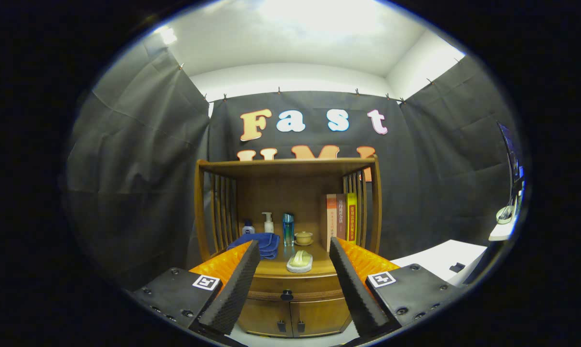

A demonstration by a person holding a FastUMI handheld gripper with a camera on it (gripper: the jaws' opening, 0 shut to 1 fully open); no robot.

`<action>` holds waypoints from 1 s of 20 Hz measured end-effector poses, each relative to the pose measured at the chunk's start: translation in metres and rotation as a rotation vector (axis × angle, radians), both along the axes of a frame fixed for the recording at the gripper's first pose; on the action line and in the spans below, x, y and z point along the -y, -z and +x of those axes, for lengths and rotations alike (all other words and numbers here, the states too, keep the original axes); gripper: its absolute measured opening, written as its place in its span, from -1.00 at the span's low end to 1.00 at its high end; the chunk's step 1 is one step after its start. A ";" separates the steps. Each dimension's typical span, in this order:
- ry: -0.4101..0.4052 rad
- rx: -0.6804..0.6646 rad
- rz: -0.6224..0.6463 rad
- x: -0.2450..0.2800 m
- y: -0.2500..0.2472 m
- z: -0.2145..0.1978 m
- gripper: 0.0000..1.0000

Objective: Pull open the drawer, take out the items inside it, and place them on the countertop above the cabinet.

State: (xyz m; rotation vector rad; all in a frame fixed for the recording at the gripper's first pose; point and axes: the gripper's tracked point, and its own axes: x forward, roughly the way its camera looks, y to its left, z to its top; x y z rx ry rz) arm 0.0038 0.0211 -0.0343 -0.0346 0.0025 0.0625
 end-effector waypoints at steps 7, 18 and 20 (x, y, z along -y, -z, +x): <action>-0.020 -0.010 0.030 0.004 0.007 -0.006 0.92; -0.011 -0.027 0.077 0.015 0.019 -0.005 0.92; -0.017 -0.017 0.075 0.015 0.018 -0.005 0.92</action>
